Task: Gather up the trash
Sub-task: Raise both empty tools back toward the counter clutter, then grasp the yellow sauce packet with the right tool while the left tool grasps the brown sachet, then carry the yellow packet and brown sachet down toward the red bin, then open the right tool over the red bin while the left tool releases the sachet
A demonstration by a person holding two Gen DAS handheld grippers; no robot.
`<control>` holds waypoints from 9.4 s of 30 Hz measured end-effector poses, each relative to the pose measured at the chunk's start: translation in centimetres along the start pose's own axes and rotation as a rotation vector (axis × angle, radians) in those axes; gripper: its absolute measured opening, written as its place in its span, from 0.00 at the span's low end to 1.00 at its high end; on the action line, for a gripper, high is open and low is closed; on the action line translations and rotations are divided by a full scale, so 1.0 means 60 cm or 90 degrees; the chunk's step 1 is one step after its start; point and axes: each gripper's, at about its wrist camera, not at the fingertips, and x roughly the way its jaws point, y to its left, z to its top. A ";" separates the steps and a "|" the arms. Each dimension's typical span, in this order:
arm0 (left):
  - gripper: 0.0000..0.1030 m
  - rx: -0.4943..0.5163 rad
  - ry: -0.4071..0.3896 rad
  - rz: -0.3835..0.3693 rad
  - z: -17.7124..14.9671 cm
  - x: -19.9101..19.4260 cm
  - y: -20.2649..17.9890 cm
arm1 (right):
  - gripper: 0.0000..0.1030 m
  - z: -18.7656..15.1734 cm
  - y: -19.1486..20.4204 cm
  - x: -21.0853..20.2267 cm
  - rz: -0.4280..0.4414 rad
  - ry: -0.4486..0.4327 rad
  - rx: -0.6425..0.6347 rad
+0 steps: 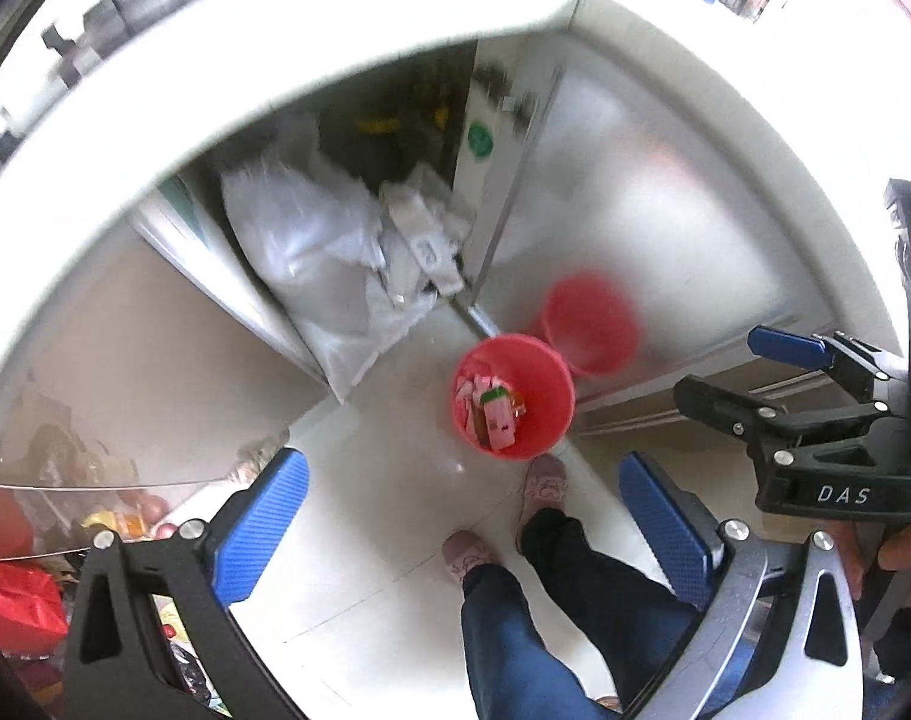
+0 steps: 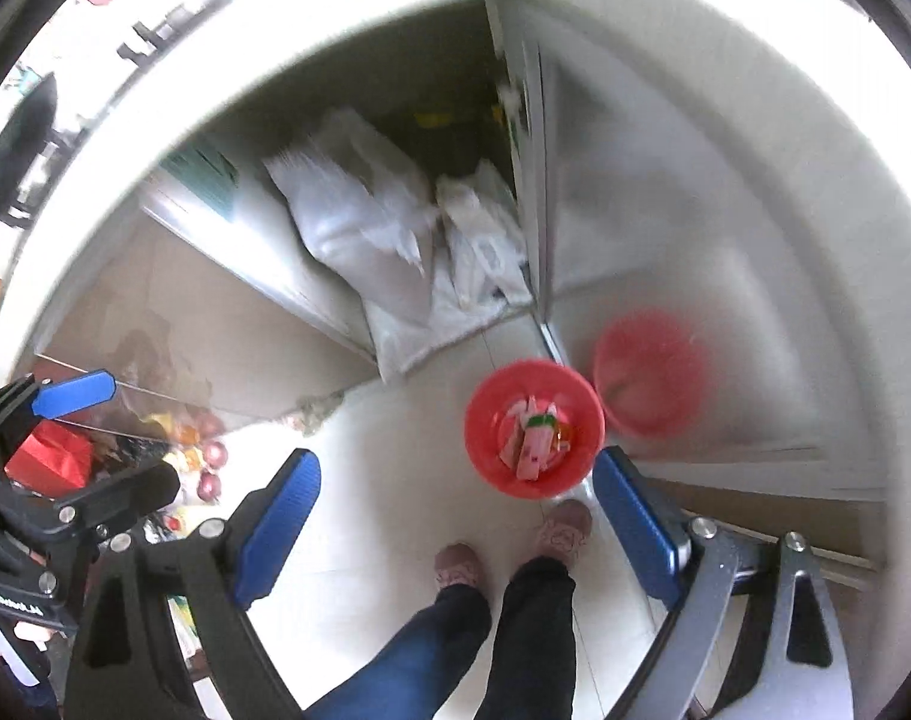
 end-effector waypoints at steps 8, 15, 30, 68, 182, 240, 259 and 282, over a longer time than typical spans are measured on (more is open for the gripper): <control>1.00 0.046 -0.085 0.044 0.039 -0.179 -0.037 | 0.89 0.028 0.023 -0.188 -0.023 -0.118 -0.018; 1.00 0.066 -0.182 -0.028 0.084 -0.304 -0.066 | 0.89 0.050 0.027 -0.296 -0.045 -0.196 -0.041; 1.00 0.112 -0.212 -0.022 0.244 -0.315 -0.157 | 0.89 0.143 -0.057 -0.370 -0.086 -0.281 -0.006; 1.00 0.233 0.004 -0.046 0.670 0.034 -0.140 | 0.55 0.483 -0.222 -0.075 -0.097 -0.057 0.167; 0.00 0.164 -0.086 -0.075 0.558 -0.097 -0.324 | 0.00 0.318 -0.285 -0.312 -0.047 -0.197 0.148; 0.00 0.086 0.071 -0.038 0.065 0.200 -0.069 | 0.00 -0.017 -0.079 0.152 -0.016 -0.020 0.110; 0.00 0.091 0.113 -0.047 0.049 0.281 -0.054 | 0.82 -0.037 -0.103 0.241 -0.036 -0.001 0.111; 0.29 0.174 0.131 -0.103 0.067 0.326 -0.114 | 0.92 -0.073 -0.125 0.209 -0.085 -0.016 0.209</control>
